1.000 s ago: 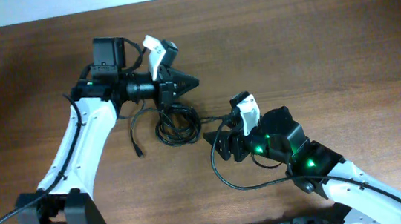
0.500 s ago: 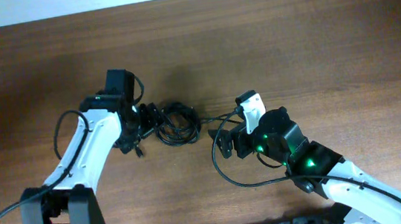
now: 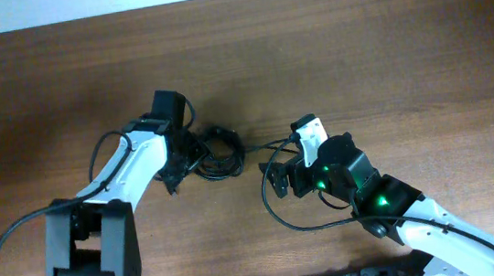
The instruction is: Untangle cables
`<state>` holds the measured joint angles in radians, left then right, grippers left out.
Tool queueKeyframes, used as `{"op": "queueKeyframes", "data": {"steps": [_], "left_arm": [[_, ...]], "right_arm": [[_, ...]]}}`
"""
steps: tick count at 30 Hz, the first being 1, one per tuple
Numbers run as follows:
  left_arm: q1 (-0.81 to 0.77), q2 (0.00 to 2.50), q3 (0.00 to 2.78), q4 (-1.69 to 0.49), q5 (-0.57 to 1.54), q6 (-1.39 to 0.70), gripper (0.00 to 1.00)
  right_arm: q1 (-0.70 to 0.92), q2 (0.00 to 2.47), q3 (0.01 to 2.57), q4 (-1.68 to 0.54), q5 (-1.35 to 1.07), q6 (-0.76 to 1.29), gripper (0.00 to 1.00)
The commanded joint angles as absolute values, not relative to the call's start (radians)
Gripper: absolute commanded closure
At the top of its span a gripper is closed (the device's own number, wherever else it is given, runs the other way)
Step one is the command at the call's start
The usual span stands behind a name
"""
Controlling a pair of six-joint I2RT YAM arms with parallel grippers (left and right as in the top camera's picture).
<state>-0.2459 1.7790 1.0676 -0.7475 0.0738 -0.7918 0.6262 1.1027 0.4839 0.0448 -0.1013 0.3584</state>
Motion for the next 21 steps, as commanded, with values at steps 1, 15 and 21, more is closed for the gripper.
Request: {"op": "queueKeyframes", "data": {"steps": [1,15,21], "left_arm": [[-0.249,1.854,1.061,-0.748,0.056,-0.800,0.36],[-0.220,1.604,1.239,-0.737,0.139,-0.491,1.00],[-0.037,1.570,1.239,-0.822,0.493,-0.918,1.00]], "right_arm": [[0.622,1.102,0.477,0.041,-0.089,0.356,0.01],[0.622,1.003,0.531,0.014,-0.387,0.356,0.01],[0.622,1.327,0.530,0.164,-0.430,0.607,0.01]]}}
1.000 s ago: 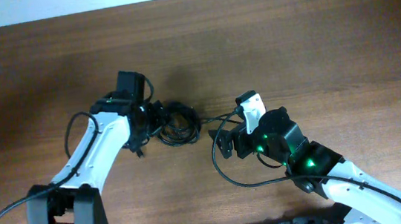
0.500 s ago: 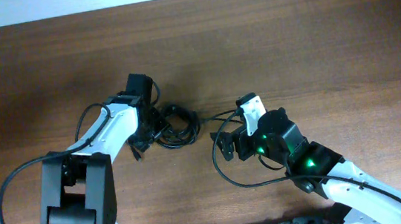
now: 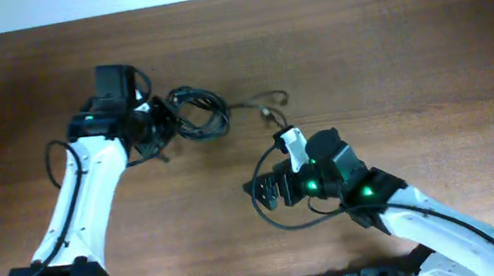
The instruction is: Untangle cables
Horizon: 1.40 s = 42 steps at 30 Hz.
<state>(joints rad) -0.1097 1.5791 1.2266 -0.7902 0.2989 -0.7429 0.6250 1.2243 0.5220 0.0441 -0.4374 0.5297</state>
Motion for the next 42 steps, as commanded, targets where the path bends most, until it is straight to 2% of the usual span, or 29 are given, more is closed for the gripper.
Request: {"op": "queueKeyframes", "data": {"steps": [1,2,4,8,12,14,16,17,19,20,21,22,23,24,25,26,28,29,31,38,40,42], "left_arm": [[-0.023,1.570,1.239,-0.865,0.502,-1.018,1.00],[-0.023,1.571,1.239,-0.890,0.502,-1.042,1.00],[-0.024,1.570,1.239,-0.960,0.502,-1.051,1.00],[-0.027,1.570,1.239,-0.990,0.585,-1.051,1.00],[-0.110,1.570,1.239,-0.990,0.608,-1.050,1.00],[-0.140,1.570,1.239,-0.989,0.684,-1.014,1.00],[-0.138,1.570,1.239,-0.962,0.809,-0.880,1.00],[-0.112,1.570,1.239,-0.956,0.936,-0.720,1.00],[-0.074,1.570,1.239,-0.963,0.999,-0.580,1.00],[-0.068,1.570,1.239,-0.964,0.999,-0.578,1.00],[-0.059,1.570,1.239,-0.963,0.992,-0.599,1.00],[-0.051,1.570,1.239,-0.963,0.917,-0.742,1.00],[-0.051,1.570,1.239,-0.963,0.841,-0.884,1.00],[-0.051,1.570,1.239,-0.954,0.798,-0.984,1.00],[-0.051,1.570,1.239,-0.955,0.776,-1.070,1.00],[-0.052,1.570,1.239,-0.955,0.765,-1.166,1.00],[-0.052,1.570,1.239,-0.956,0.765,-1.193,1.00],[-0.052,1.570,1.239,-0.955,0.765,-1.193,1.00],[-0.052,1.570,1.239,-0.955,0.764,-1.193,1.00],[-0.128,1.570,1.239,-0.956,0.746,-1.193,1.00],[-0.152,1.570,1.239,-0.952,0.857,-1.206,1.00],[-0.124,1.570,1.239,-0.912,0.922,-1.209,1.00]], "right_arm": [[0.622,1.412,0.530,0.321,-0.430,0.676,0.01],[0.622,1.459,0.530,0.419,-0.430,0.711,0.07],[0.622,1.537,0.530,0.594,-0.397,0.776,0.34],[0.622,1.566,0.530,0.660,-0.308,0.796,0.40],[0.621,1.566,0.530,0.660,-0.242,0.804,0.40],[0.621,1.566,0.530,0.659,-0.181,0.832,0.40],[0.614,1.566,0.530,0.587,-0.098,0.832,0.58],[0.553,1.566,0.530,0.477,-0.086,0.832,0.84],[0.395,1.566,0.530,0.360,-0.184,0.823,0.85],[0.355,1.566,0.530,0.344,-0.230,0.823,0.84],[0.290,1.565,0.530,0.358,-0.405,0.816,0.71],[0.274,1.565,0.530,0.405,-0.553,0.773,0.57],[0.282,1.565,0.530,0.440,-0.649,0.771,0.50],[0.307,1.565,0.530,0.460,-0.673,0.913,0.50],[0.340,1.565,0.530,0.461,-0.654,1.063,0.42],[0.396,1.565,0.530,0.461,-0.586,1.229,0.26],[0.492,1.565,0.530,0.466,-0.437,1.379,0.27],[0.539,1.565,0.530,0.494,-0.393,1.404,0.34],[0.611,1.565,0.530,0.556,-0.316,1.404,0.35],[0.622,1.565,0.531,0.647,-0.110,1.405,0.35],[0.622,1.565,0.531,0.616,-0.022,1.334,0.50],[0.620,1.566,0.531,0.521,0.039,1.089,0.60]]}}
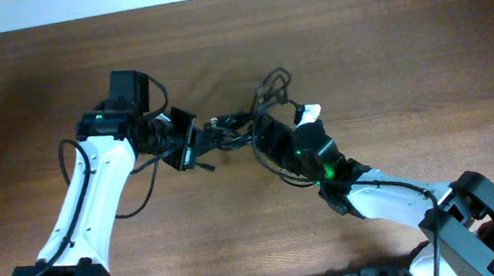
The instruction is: Untangle cables
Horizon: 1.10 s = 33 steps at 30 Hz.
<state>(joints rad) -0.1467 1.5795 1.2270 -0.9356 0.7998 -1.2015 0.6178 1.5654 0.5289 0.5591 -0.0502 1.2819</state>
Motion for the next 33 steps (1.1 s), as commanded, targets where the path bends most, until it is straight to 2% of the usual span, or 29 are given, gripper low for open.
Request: {"op": "queueKeyframes", "data": {"steps": [1,3,5,9,11,12,13,15,16,17,18,20,24,26,29,30,31,33], "left_arm": [[-0.097,1.570,1.239,-0.889,0.996,-1.180,1.00],[-0.031,1.570,1.239,-0.882,1.014,-1.105,1.00],[0.063,1.570,1.239,-0.861,1.001,-1.035,1.00],[0.081,1.570,1.239,-0.816,0.723,-0.910,1.00],[0.083,1.570,1.239,-0.791,0.709,-0.851,1.00],[0.081,1.570,1.239,-0.763,0.721,-0.799,1.00],[0.081,1.570,1.239,-0.749,0.726,-0.680,1.00],[0.074,1.570,1.239,-0.758,0.728,-0.395,1.00],[0.047,1.570,1.239,-0.799,0.728,-0.192,1.00],[0.015,1.570,1.239,-0.821,0.728,-0.071,1.00],[-0.008,1.570,1.239,-0.826,0.728,0.001,1.00],[-0.099,1.570,1.239,-0.843,0.728,0.295,1.00],[-0.196,1.570,1.239,-0.843,0.797,0.400,1.00],[-0.205,1.570,1.239,-0.871,0.901,0.478,1.00],[-0.205,1.570,1.239,-0.971,0.999,0.611,1.00],[-0.205,1.570,1.239,-1.020,1.072,0.689,1.00],[-0.205,1.570,1.239,-1.049,1.084,0.724,1.00],[-0.202,1.570,1.239,-1.068,1.052,0.739,1.00]], "right_arm": [[0.614,1.566,0.531,0.432,0.111,1.030,0.62],[0.562,1.566,0.531,0.349,0.115,1.024,0.63],[0.471,1.551,0.531,0.247,0.066,1.024,0.71],[0.367,1.512,0.531,0.213,-0.086,0.810,0.71],[0.322,1.509,0.531,0.164,-0.115,0.785,0.69],[0.305,1.509,0.532,0.164,-0.158,0.776,0.49],[0.285,1.506,0.532,0.175,-0.234,0.702,0.34],[0.249,1.486,0.532,0.229,-0.490,0.516,0.23],[0.230,1.472,0.532,0.302,-0.711,0.387,0.22],[0.222,1.469,0.532,0.387,-0.844,0.366,0.22],[0.221,1.469,0.532,0.470,-0.904,0.366,0.22],[0.223,1.469,0.532,0.619,-0.931,0.367,0.21],[0.224,1.471,0.532,0.631,-0.876,0.334,0.15],[0.225,1.472,0.532,0.599,-0.772,0.320,0.09],[0.251,1.475,0.532,0.593,-0.771,0.308,0.03],[0.284,1.483,0.532,0.586,-0.768,0.257,0.04],[0.292,1.484,0.532,0.578,-0.770,0.247,0.11],[0.294,1.484,0.531,0.536,-0.802,0.247,0.57]]}}
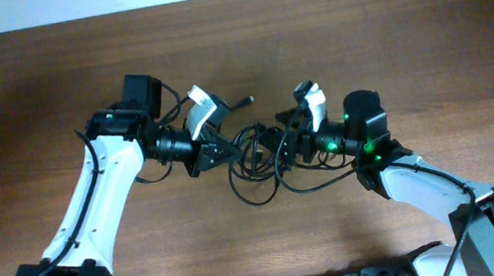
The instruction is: Untangle cables
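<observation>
A tangle of thin black cables [251,159] hangs between my two grippers above the middle of the wooden table [421,46]. My left gripper [220,147] points right and looks shut on the left side of the tangle. Facing it, my right gripper [277,144] looks shut on the right side. One cable end with a small plug [246,101] sticks out toward the back. Loose loops [267,194] sag toward the front and under the right wrist. The fingertips of both grippers are partly hidden by the cables.
A white strip borders the table at the back. A black bar runs along the front edge between the two arm bases. Each arm's own black wire loops beside its wrist.
My right gripper has drawn back to the right, from the table's centre to right of centre. The tangle has spread into wider loops between the grippers. My left gripper has shifted slightly right.
At first my left gripper held a tight cable coil at mid-table while the right stood apart with a loose loop near it. Then the left was at the back left with the coil. Then both grippers met at the coil, and now it hangs loosened between them.
</observation>
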`<state>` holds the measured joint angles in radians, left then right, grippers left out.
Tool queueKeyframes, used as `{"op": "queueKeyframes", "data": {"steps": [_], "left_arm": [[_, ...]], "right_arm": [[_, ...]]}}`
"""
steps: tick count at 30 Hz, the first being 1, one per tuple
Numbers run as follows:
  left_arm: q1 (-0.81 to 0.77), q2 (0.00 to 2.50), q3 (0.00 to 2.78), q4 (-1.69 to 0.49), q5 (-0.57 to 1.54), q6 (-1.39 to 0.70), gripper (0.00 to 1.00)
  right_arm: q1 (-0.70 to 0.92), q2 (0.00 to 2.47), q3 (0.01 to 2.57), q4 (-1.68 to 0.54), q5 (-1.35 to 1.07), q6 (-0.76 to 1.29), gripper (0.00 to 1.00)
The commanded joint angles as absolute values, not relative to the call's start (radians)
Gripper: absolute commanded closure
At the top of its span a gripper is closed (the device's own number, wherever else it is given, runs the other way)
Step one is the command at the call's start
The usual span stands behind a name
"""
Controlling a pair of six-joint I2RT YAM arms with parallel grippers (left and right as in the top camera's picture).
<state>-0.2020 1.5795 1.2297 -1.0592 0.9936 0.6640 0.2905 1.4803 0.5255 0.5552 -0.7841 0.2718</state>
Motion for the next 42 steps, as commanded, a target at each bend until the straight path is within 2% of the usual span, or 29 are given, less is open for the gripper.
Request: {"op": "queueKeyframes", "data": {"steps": [1,2,3,4,6,10,11,12,14,16,17,20,24,27,28,29,30,31,32,33,35,38,40,42], "left_arm": [[-0.191,1.570,1.239,-1.068,1.024,0.738,1.00],[-0.172,1.570,1.239,-1.068,0.992,0.725,0.88],[-0.157,1.570,1.239,-1.064,0.959,0.686,0.64],[-0.141,1.570,1.239,-1.053,0.933,0.628,0.01],[-0.110,1.570,1.239,-0.995,0.927,0.506,0.01],[-0.110,1.570,1.239,-0.844,0.924,0.338,0.01],[-0.115,1.570,1.239,-0.821,0.849,0.224,0.01],[-0.138,1.570,1.239,-0.820,0.635,0.016,0.01],[-0.192,1.571,1.238,-0.823,0.430,-0.238,0.01],[-0.276,1.572,1.227,-0.820,0.346,-0.442,0.01],[-0.323,1.580,1.222,-0.822,0.267,-0.529,0.01],[-0.429,1.674,1.222,-0.744,0.241,-0.575,0.00],[-0.382,1.820,1.222,-0.773,-0.030,-0.700,0.10],[-0.200,1.822,1.222,-0.843,-0.013,-0.700,0.15],[-0.145,1.822,1.222,-0.843,0.006,-0.700,0.22],[-0.102,1.822,1.222,-0.841,0.007,-0.700,0.36],[-0.081,1.822,1.222,-0.840,0.010,-0.699,0.40],[-0.073,1.822,1.222,-0.837,0.028,-0.688,0.61],[-0.089,1.822,1.222,-0.777,0.120,-0.524,1.00],[-0.117,1.822,1.222,-0.725,0.200,-0.383,1.00],[-0.204,1.822,1.222,-0.681,0.247,-0.314,1.00],[-0.290,1.822,1.222,-0.651,0.245,-0.312,1.00],[-0.325,1.806,1.227,-0.656,0.277,-0.312,1.00],[-0.324,1.755,1.239,-0.658,0.348,-0.307,1.00]], "right_arm": [[0.294,1.484,0.532,0.511,-0.816,0.247,0.78],[0.292,1.484,0.531,0.493,-0.815,0.247,0.96],[0.292,1.484,0.532,0.487,-0.815,0.247,0.96],[0.292,1.484,0.532,0.464,-0.810,0.250,0.96],[0.292,1.484,0.532,0.394,-0.766,0.280,0.96],[0.293,1.483,0.564,0.397,-0.739,0.461,0.96],[0.293,1.483,0.569,0.406,-0.730,0.501,0.96],[0.293,1.483,0.569,0.408,-0.643,0.567,0.96],[0.295,1.483,0.569,0.433,-0.619,0.593,0.96],[0.295,1.483,0.569,0.464,-0.621,0.623,0.96],[0.295,1.483,0.569,0.472,-0.629,0.638,0.96],[0.294,1.477,0.569,0.513,-0.711,0.638,0.96],[0.259,1.420,0.569,0.538,-0.802,0.636,0.96],[0.115,1.354,0.569,0.503,-0.764,0.638,0.96],[0.074,1.349,0.569,0.433,-0.717,0.638,0.96],[0.049,1.349,0.569,0.339,-0.652,0.637,0.96],[0.040,1.349,0.569,0.265,-0.607,0.634,0.96],[0.041,1.349,0.569,0.246,-0.624,0.584,0.95],[0.048,1.349,0.569,0.251,-0.685,0.495,0.72],[0.074,1.349,0.569,0.250,-0.700,0.436,0.57],[0.201,1.349,0.569,0.251,-0.698,0.313,0.43],[0.422,1.349,0.569,0.250,-0.384,0.257,0.39],[0.545,1.363,0.569,0.216,-0.045,0.232,0.37],[0.564,1.404,0.569,0.183,0.092,0.233,0.35]]}}
